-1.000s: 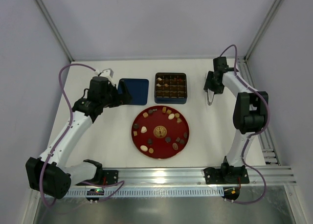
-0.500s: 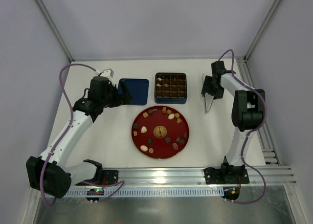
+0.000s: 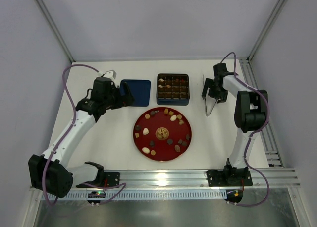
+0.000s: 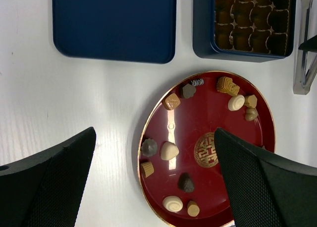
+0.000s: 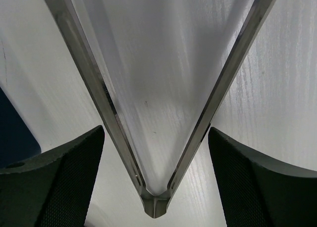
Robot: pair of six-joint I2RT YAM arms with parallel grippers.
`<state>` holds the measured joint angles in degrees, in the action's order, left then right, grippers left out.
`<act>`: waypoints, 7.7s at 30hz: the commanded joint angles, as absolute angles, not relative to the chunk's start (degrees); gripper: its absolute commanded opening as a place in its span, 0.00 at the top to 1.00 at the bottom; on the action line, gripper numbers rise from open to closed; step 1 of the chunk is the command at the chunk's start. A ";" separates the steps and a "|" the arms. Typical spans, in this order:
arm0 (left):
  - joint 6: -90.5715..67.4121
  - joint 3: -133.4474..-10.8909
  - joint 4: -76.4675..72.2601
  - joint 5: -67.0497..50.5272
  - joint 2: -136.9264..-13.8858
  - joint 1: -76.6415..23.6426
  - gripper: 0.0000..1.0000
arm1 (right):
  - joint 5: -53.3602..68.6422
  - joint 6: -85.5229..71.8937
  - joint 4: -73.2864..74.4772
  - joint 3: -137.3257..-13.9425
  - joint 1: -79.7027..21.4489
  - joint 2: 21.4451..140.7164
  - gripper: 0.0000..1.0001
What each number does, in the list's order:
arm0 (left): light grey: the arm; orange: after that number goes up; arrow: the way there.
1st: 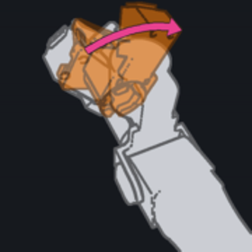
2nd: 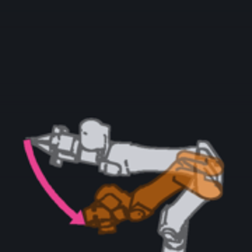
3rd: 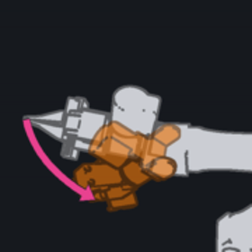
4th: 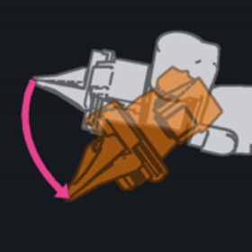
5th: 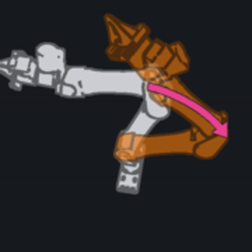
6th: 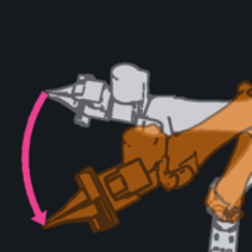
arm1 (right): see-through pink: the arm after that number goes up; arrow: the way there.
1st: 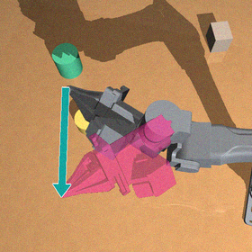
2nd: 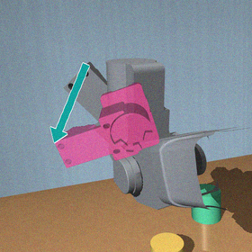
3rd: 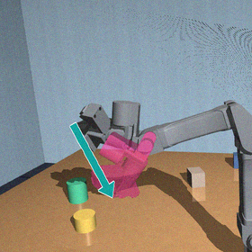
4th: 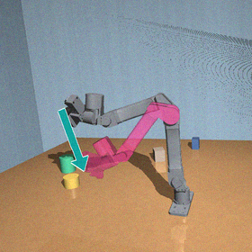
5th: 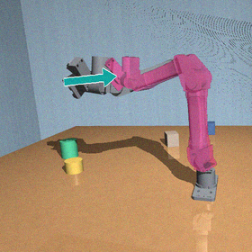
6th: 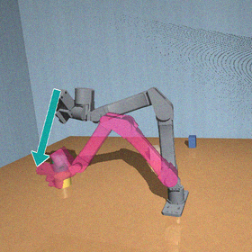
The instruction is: Pack the chocolate
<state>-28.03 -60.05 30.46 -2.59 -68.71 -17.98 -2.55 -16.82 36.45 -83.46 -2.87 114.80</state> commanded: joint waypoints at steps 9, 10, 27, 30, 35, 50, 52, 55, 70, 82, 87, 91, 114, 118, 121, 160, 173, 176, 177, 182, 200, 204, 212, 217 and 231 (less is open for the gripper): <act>-27.69 -60.29 29.00 -1.23 -70.49 -17.75 0.00 | -1.84 -17.31 35.86 -82.00 -2.72 108.29 0.09; -27.69 -60.55 29.09 -1.14 -70.66 -17.75 0.00 | -1.76 -17.40 35.95 -81.65 -2.81 107.67 0.08; -28.30 -66.79 32.87 2.37 -75.67 -17.84 0.00 | 1.75 -18.37 36.12 -76.73 -5.35 89.39 0.04; -28.30 -68.98 32.96 3.77 -78.74 -17.84 0.00 | 1.76 -18.54 36.12 -77.08 -8.51 86.67 0.04; -26.72 -74.08 33.05 5.80 -89.35 -17.75 0.07 | 1.85 -18.98 35.86 -77.69 -12.82 83.15 0.04; -23.56 -99.92 36.03 3.16 -119.08 -20.56 0.36 | 2.02 -18.63 35.86 -77.26 -17.75 79.81 0.05; -23.64 -103.08 36.91 3.86 -122.24 -21.09 0.39 | 2.20 -18.63 35.86 -77.34 -18.02 79.98 0.05; -23.29 -106.78 37.35 4.57 -124.88 -21.53 0.40 | 2.29 -18.72 35.95 -77.61 -18.54 79.89 0.05; -21.88 -124.45 43.42 5.71 -138.51 -23.38 0.55 | 2.02 -18.46 36.12 -78.05 -19.42 80.16 0.05; -21.18 -129.20 44.91 6.15 -142.82 -24.34 0.69 | 2.20 -18.28 36.30 -78.05 -19.42 80.42 0.05; -21.36 -130.60 45.09 6.50 -143.61 -24.70 0.67 | 2.20 -18.11 36.30 -78.05 -19.42 80.51 0.05; -21.97 -130.52 44.65 7.56 -142.65 -24.70 0.60 | 2.46 -18.02 36.30 -78.57 -19.42 80.60 0.06; -22.24 -122.87 38.58 2.02 -137.02 -24.87 0.56 | 2.81 -17.93 36.56 -77.70 -19.51 80.24 0.05; -22.06 -123.49 38.85 2.28 -137.72 -24.96 0.55 | 2.90 -18.02 36.56 -77.52 -19.51 80.33 0.05; -22.06 -124.80 40.33 3.51 -139.21 -25.05 0.55 | 2.99 -17.93 36.48 -77.52 -19.51 80.51 0.06; -21.18 -132.19 48.95 8.27 -141.77 -24.35 1.00 | 11.87 -28.04 19.78 -77.43 -29.44 95.18 0.16; -21.88 -133.68 51.15 5.98 -139.75 -23.29 1.00 | 8.27 -33.92 11.35 -84.72 -35.68 107.83 0.28; -22.41 -134.12 51.76 5.63 -139.66 -22.94 1.00 | 7.74 -35.15 8.10 -85.25 -35.95 110.56 0.33; -22.50 -134.38 51.85 5.63 -139.48 -22.94 1.00 | 7.73 -35.94 7.39 -85.51 -36.03 111.35 0.34; -22.76 -134.47 52.47 4.57 -138.60 -22.41 1.00 | 7.21 -37.35 4.14 -87.45 -36.39 115.65 0.39; -26.37 -119.55 46.32 3.95 -127.98 -12.05 0.82 | 7.47 -35.77 12.12 -100.89 -37.88 122.60 0.41; -26.55 -116.37 45.09 5.89 -125.77 -9.24 0.65 | 7.12 -34.90 16.43 -107.48 -37.88 126.82 0.41; -22.42 -114.79 46.05 3.01 -126.56 -3.17 0.65 | 7.99 -32.96 18.81 -113.37 -37.71 132.09 0.41; -19.78 -111.54 42.90 -5.26 -127.52 -0.27 0.65 | 8.44 -31.65 22.05 -119.43 -37.53 136.05 0.41; -14.94 -109.86 39.64 -21.27 -130.95 3.69 0.55 | 4.04 -30.85 24.87 -122.52 -37.35 139.75 0.46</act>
